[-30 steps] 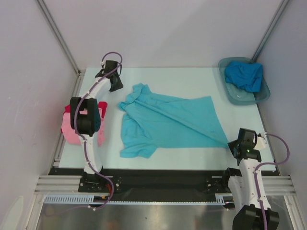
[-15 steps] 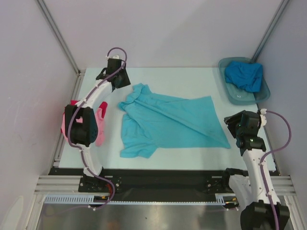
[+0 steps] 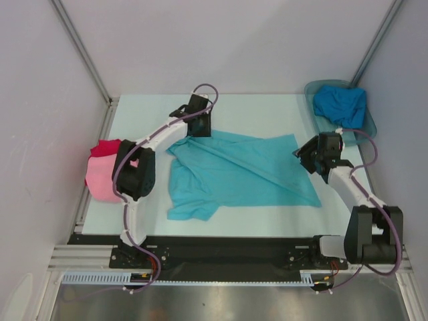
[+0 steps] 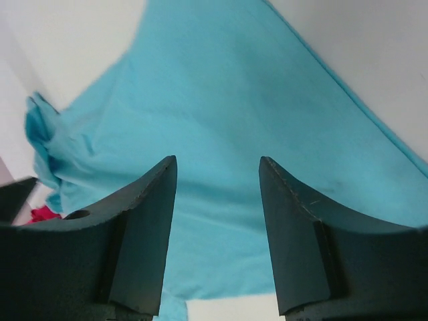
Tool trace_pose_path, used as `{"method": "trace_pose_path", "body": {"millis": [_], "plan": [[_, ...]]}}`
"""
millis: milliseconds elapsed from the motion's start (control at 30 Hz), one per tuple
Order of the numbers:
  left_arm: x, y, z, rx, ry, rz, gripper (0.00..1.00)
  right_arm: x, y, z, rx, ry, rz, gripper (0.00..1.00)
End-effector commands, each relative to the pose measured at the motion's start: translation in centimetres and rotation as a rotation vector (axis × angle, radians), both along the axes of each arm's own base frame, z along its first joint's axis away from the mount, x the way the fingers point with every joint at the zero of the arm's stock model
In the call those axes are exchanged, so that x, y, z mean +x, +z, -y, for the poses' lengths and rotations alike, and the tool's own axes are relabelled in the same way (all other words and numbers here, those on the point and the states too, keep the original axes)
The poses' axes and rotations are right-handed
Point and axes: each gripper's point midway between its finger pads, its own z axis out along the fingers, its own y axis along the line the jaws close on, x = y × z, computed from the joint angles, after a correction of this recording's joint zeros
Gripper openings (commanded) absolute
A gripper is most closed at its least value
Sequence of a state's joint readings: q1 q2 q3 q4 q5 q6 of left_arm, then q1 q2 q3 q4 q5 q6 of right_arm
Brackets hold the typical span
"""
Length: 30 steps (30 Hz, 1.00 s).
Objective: Fold and stack the t-shirts
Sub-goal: Flatten the tshirt out
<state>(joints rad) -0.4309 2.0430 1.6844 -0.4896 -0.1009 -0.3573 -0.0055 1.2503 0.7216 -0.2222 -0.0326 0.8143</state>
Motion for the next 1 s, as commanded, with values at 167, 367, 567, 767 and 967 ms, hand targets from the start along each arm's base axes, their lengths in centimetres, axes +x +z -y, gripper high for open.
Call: {"method": "trace_pose_path", "body": {"millis": [167, 367, 567, 767, 967], "plan": [[-0.5, 0.2, -0.2, 0.058, 0.0, -0.003, 0.41, 9.6, 2.7, 1.8, 0.002, -0.056, 0.111, 0.57], [-1.1, -0.5, -0.6, 0.07, 0.005, -0.019, 0.4, 13.4, -1.2, 1.5, 0.005, -0.103, 0.07, 0.57], [-0.8, -0.2, -2.0, 0.143, 0.015, 0.017, 0.4, 15.3, -2.3, 0.2, 0.002, -0.021, 0.085, 0.57], [0.5, -0.6, -4.6, 0.265, 0.123, 0.058, 0.4, 15.6, -1.1, -3.1, 0.038, 0.094, 0.165, 0.56], [2.3, -1.4, -4.2, 0.302, 0.099, 0.068, 0.4, 14.7, -0.5, -4.1, 0.059, 0.131, 0.221, 0.55]]}}
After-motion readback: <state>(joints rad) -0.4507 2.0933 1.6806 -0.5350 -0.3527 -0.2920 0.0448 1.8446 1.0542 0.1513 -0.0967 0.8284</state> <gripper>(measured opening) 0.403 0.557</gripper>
